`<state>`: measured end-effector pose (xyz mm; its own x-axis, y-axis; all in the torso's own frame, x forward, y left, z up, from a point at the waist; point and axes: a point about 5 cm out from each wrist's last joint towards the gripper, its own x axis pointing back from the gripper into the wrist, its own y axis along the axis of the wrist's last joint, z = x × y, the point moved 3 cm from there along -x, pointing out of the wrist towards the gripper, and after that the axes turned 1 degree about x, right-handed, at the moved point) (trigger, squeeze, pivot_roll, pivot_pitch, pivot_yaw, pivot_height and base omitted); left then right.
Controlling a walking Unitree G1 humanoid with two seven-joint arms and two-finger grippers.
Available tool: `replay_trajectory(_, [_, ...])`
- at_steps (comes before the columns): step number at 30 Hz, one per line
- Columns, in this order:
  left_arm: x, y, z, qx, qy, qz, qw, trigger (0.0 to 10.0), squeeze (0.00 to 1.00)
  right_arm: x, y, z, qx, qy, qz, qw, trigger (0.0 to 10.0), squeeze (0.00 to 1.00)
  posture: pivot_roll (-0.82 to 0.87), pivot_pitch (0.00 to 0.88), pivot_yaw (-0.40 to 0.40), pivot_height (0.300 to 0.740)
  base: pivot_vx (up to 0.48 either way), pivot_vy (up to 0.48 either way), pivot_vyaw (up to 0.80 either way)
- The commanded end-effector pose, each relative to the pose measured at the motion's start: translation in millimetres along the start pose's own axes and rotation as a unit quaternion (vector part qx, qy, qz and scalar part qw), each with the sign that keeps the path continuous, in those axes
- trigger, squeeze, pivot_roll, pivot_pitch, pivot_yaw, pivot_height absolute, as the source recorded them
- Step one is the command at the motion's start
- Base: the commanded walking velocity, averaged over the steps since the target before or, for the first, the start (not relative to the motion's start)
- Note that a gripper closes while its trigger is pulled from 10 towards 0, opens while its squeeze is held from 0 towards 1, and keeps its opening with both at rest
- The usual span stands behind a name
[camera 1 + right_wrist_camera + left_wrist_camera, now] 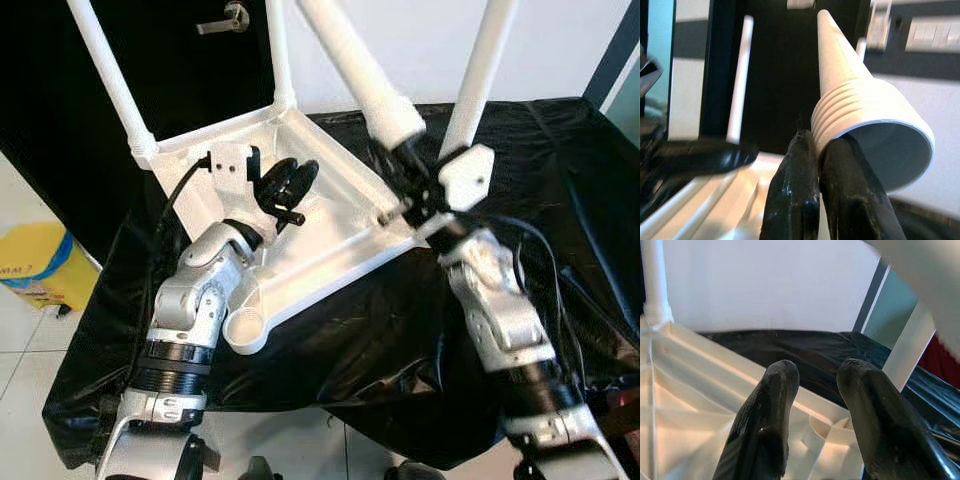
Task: Building children table
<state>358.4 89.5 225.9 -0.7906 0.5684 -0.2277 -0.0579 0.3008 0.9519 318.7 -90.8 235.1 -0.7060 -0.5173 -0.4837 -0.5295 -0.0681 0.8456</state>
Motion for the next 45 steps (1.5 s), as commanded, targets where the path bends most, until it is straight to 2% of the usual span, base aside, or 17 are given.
replay_trajectory(1, [1.1, -12.1, -3.1, 0.034, -0.028, 0.029, 0.999, 10.0, 0.00, 1.4, 3.7, 5.9, 0.001, 0.010, -0.003, 1.000, 10.0, 0.00, -0.07, 0.000, 0.023, 0.740, 0.000, 0.000, 0.00])
replay_trajectory(4, [0.3, -21.7, -2.6, 0.046, -0.019, 0.055, 0.997, 10.0, 0.00, 7.7, -1.7, 7.8, -0.004, 0.009, 0.012, 1.000, 10.0, 0.00, -0.07, 0.000, 0.024, 0.740, 0.000, 0.000, 0.00])
replay_trajectory(6, [0.3, -21.7, -2.6, 0.046, -0.019, 0.055, 0.997, 10.0, 0.00, 7.7, -1.7, 7.8, -0.004, 0.009, 0.012, 1.000, 10.0, 0.00, -0.07, 0.000, 0.024, 0.740, 0.000, 0.000, 0.00])
replay_trajectory(11, [0.0, -29.7, -2.8, 0.091, -0.015, 0.051, 0.994, 10.0, 0.00, 25.9, -17.6, 12.9, -0.021, 0.009, 0.053, 0.998, 10.0, 0.00, -0.09, 0.000, 0.029, 0.740, 0.000, 0.000, 0.00])
replay_trajectory(12, [1.3, -35.5, 0.3, 0.096, -0.008, 0.057, 0.994, 10.0, 0.22, 32.5, -24.3, 14.2, -0.026, 0.005, 0.068, 0.997, 10.0, 0.00, -0.10, 0.000, 0.031, 0.740, 0.000, 0.000, 0.00])
replay_trajectory(14, [1.3, -35.5, 0.3, 0.096, -0.008, 0.057, 0.994, 10.0, 0.22, 32.5, -24.3, 14.2, -0.026, 0.005, 0.068, 0.997, 10.0, 0.00, -0.10, 0.000, 0.031, 0.740, 0.000, 0.000, 0.00])
replay_trajectory(15, [2.8, -40.2, 3.7, 0.111, -0.001, 0.060, 0.992, 10.0, 1.00, 38.0, -30.7, 15.0, -0.029, -0.001, 0.081, 0.996, 10.0, 0.00, -0.11, 0.000, 0.036, 0.740, 0.000, 0.000, 0.00])
replay_trajectory(17, [2.8, -40.2, 3.7, 0.111, -0.001, 0.060, 0.992, 10.0, 1.00, 38.0, -30.7, 15.0, -0.029, -0.001, 0.081, 0.996, 10.0, 0.00, -0.11, 0.000, 0.036, 0.740, 0.000, 0.000, 0.00])
replay_trajectory(19, [5.5, -42.9, 9.9, 0.151, 0.005, 0.051, 0.987, 10.0, 1.00, 52.8, -49.9, 17.5, -0.048, -0.034, 0.117, 0.991, 10.0, 0.00, -0.12, 0.000, 0.049, 0.740, 0.000, 0.000, 0.00])
replay_trajectory(24, [6.3, -42.6, 14.1, 0.197, 0.007, 0.037, 0.980, 10.0, 1.00, 61.5, -61.5, 22.6, -0.067, -0.048, 0.139, 0.987, 10.0, 0.00, -0.12, 0.000, 0.055, 0.740, 0.000, 0.000, 0.00])
replay_trajectory(27, [5.5, -45.5, 25.6, 0.274, 0.035, 0.022, 0.961, 10.0, 1.00, 67.0, -69.0, 27.2, -0.078, -0.041, 0.158, 0.984, 10.0, 0.00, -0.13, 0.000, 0.057, 0.740, 0.000, 0.000, 0.00])
replay_trajectory(29, [4.8, -46.7, 27.3, 0.291, 0.039, 0.021, 0.956, 10.0, 1.00, 68.4, -70.7, 29.3, -0.080, -0.033, 0.163, 0.983, 10.0, 0.00, -0.13, 0.000, 0.057, 0.740, 0.000, 0.000, 0.00])
replay_trajectory(30, [4.2, -49.2, 27.1, 0.297, 0.037, 0.027, 0.954, 10.0, 0.01, 69.0, -71.7, 31.4, -0.080, -0.025, 0.165, 0.983, 10.0, 0.00, -0.13, 0.000, 0.057, 0.740, 0.000, 0.000, 0.00])
replay_trajectory(35, [3.5, -53.3, 25.3, 0.298, 0.033, 0.038, 0.953, 10.0, 0.00, 68.4, -71.9, 33.5, -0.083, -0.016, 0.165, 0.983, 10.0, 0.00, -0.12, 0.000, 0.056, 0.740, 0.000, 0.000, 0.00])
replay_trajectory(36, [-0.8, -61.1, 20.9, 0.302, 0.030, 0.055, 0.951, 10.0, 0.00, 62.7, -68.9, 39.3, -0.096, 0.013, 0.155, 0.983, 10.0, 0.00, -0.12, 0.000, 0.049, 0.740, 0.000, 0.000, 0.00])
replay_trajectory(40, [-4.8, -66.5, 18.8, 0.306, 0.031, 0.065, 0.949, 10.0, 0.00, 57.6, -65.3, 43.9, -0.106, 0.040, 0.147, 0.983, 10.0, 0.00, -0.12, 0.000, 0.044, 0.740, 0.000, 0.000, 0.00])
replay_trajectory(45, [-8.4, -69.4, 22.9, 0.320, 0.043, 0.066, 0.944, 10.0, 0.00, 55.7, -60.7, 50.2, -0.136, 0.078, 0.143, 0.977, 10.0, 0.00, -0.12, 0.000, 0.041, 0.740, 0.000, 0.000, 0.00])
